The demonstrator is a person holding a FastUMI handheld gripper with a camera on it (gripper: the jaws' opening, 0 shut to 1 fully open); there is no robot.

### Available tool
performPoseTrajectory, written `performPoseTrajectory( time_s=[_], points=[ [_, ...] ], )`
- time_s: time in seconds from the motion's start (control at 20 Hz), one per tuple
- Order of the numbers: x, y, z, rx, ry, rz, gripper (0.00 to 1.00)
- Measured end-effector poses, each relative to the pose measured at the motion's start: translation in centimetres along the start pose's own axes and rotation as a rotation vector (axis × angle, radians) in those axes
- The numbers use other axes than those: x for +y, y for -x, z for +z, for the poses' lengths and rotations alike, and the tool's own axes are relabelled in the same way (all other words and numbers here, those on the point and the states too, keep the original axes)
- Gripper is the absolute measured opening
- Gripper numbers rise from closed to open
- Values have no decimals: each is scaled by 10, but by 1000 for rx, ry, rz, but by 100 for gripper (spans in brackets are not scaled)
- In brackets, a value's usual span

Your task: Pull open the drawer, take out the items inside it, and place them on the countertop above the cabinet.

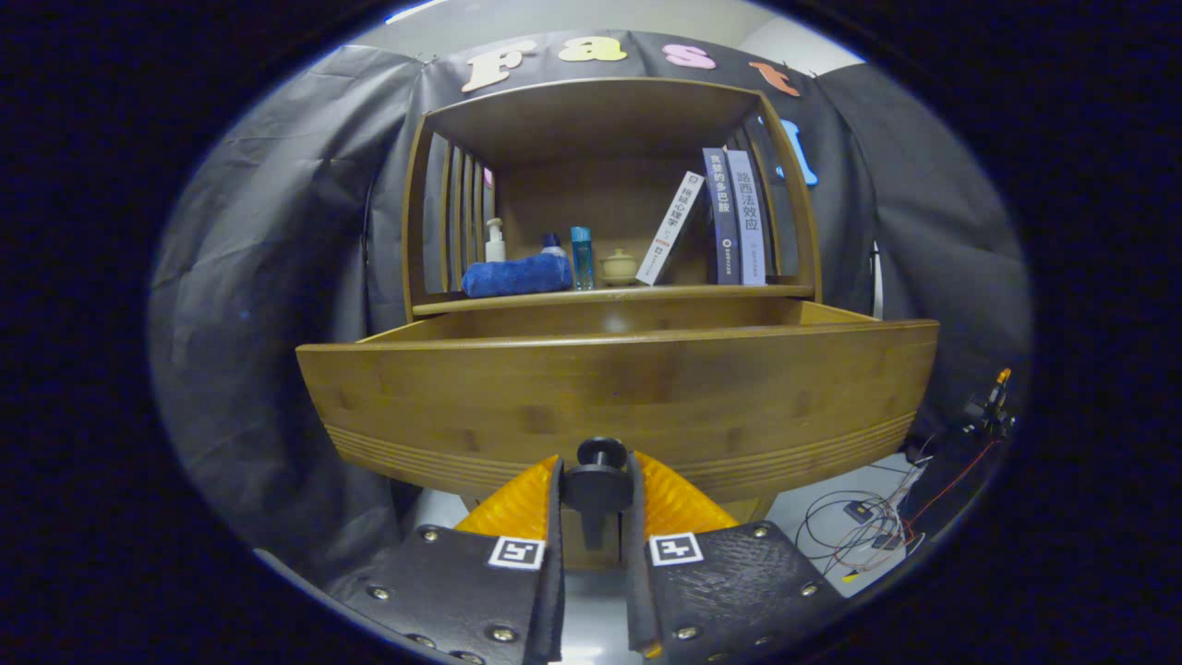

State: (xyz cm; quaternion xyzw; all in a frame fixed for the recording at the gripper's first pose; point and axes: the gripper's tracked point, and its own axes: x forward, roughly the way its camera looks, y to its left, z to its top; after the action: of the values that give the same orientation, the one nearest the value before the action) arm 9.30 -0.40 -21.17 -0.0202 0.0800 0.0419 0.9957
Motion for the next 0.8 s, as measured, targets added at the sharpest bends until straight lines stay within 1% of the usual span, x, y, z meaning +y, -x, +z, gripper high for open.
performPoseTrajectory(
  time_s=[0.05,0.15,0.25,0.4,0.5,0.7,0.8],
  points=[
    [0,-1,0,1,4,0,29],
    [6,1,4,-2,-8,21,37],
    [4,3,18,-21,-32,17,60],
    [-4,7,35,-30,-2,-23,95],
    [1,14,43,-13,34,-5,95],
    [8,34,75,-51,70,0,96],
    [17,38,88,-37,83,11,100]
  ],
)
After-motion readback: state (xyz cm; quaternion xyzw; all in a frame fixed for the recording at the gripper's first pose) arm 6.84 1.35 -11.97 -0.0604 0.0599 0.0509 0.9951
